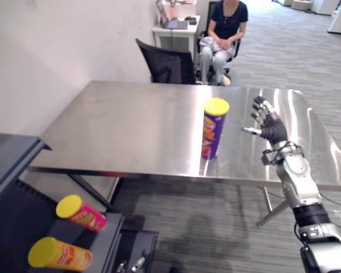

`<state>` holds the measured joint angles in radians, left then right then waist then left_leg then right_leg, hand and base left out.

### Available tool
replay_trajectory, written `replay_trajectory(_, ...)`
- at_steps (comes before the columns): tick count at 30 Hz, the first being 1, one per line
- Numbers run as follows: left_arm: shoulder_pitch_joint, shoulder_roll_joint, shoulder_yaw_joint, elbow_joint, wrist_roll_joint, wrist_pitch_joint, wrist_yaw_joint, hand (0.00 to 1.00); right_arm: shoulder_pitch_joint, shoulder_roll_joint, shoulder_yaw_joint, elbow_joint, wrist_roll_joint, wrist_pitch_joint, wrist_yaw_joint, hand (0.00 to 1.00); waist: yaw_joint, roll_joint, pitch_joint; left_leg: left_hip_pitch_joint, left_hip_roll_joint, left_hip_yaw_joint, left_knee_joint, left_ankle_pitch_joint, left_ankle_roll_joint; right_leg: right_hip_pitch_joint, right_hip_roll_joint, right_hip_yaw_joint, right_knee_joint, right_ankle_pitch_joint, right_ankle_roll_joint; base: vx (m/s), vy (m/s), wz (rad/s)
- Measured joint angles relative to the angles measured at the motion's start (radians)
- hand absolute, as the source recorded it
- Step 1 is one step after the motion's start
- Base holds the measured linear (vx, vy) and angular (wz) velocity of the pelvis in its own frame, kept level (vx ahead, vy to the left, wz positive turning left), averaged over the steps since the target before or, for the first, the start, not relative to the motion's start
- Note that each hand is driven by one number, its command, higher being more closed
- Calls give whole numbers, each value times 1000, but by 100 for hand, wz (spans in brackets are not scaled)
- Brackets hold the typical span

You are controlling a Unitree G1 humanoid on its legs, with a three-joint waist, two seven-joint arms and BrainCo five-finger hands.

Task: Put the gum and the chips on the shelf.

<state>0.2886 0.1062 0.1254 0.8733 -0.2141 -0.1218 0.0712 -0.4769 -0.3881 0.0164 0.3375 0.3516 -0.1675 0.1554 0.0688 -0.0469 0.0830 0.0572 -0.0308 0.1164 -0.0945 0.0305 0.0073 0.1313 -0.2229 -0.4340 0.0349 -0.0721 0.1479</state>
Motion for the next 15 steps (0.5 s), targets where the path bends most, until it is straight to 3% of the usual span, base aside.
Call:
replay_trajectory(4, 10, -4, 1, -23, 0, 0, -4, 0, -27, 5, 11, 37, 1, 32, -8, 0, 7, 4, 21, 0, -6, -21, 0, 6, 1, 12, -4, -20, 0, 0, 1, -17, 12, 14)
replay_trajectory(15, 28, -5, 0, -36, 1, 0, -10, 0, -55, 14, 35, 37, 1, 36, -10, 0, 21, 3, 42, -1, -13, -30, 0, 7, 3, 14, -11, -27, 2, 0, 1, 1, 6, 2)
